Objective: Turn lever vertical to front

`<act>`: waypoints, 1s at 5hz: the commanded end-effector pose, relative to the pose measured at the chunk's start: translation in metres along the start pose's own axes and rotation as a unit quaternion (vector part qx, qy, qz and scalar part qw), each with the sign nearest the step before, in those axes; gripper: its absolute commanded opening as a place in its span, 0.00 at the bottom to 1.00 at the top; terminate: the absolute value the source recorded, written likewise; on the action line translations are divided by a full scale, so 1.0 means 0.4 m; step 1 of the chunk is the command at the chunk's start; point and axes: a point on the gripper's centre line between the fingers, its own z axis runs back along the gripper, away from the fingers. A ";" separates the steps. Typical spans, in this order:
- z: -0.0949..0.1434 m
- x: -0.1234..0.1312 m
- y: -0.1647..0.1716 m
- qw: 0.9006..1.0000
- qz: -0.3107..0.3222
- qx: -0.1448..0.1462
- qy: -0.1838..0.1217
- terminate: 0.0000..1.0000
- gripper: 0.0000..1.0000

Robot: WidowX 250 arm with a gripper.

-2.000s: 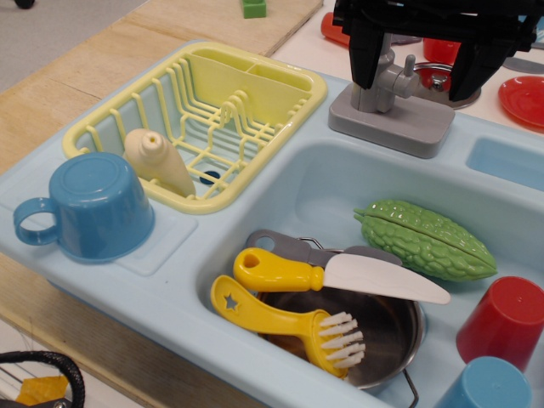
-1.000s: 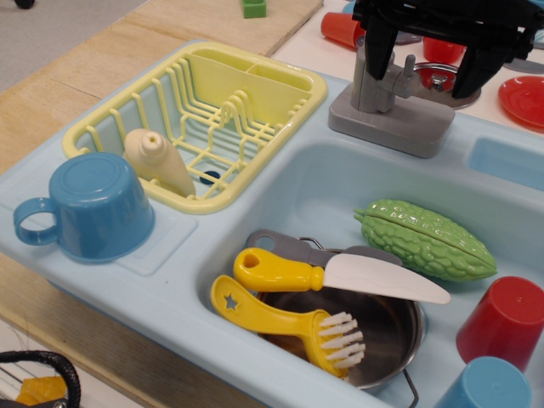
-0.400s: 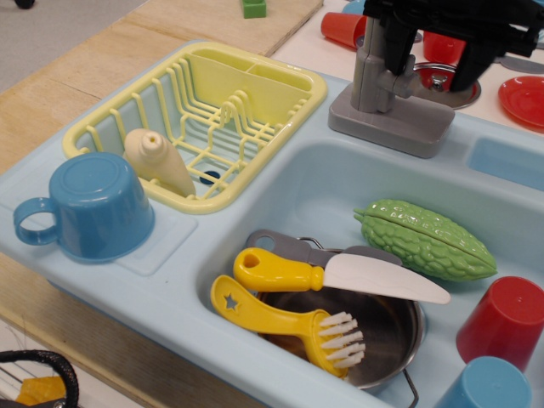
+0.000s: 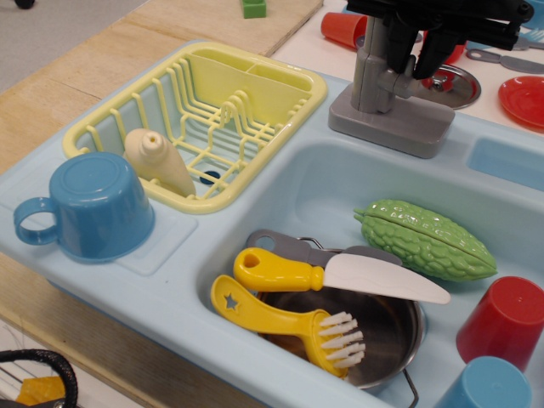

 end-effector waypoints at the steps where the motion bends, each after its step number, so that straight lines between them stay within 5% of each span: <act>1: 0.030 -0.026 0.012 1.000 0.027 -0.012 -0.006 0.00 0.00; 4: 0.021 -0.100 0.037 0.993 0.079 -0.016 0.084 0.00 0.00; 5: 0.014 -0.123 0.046 0.991 0.092 -0.021 0.091 0.00 0.00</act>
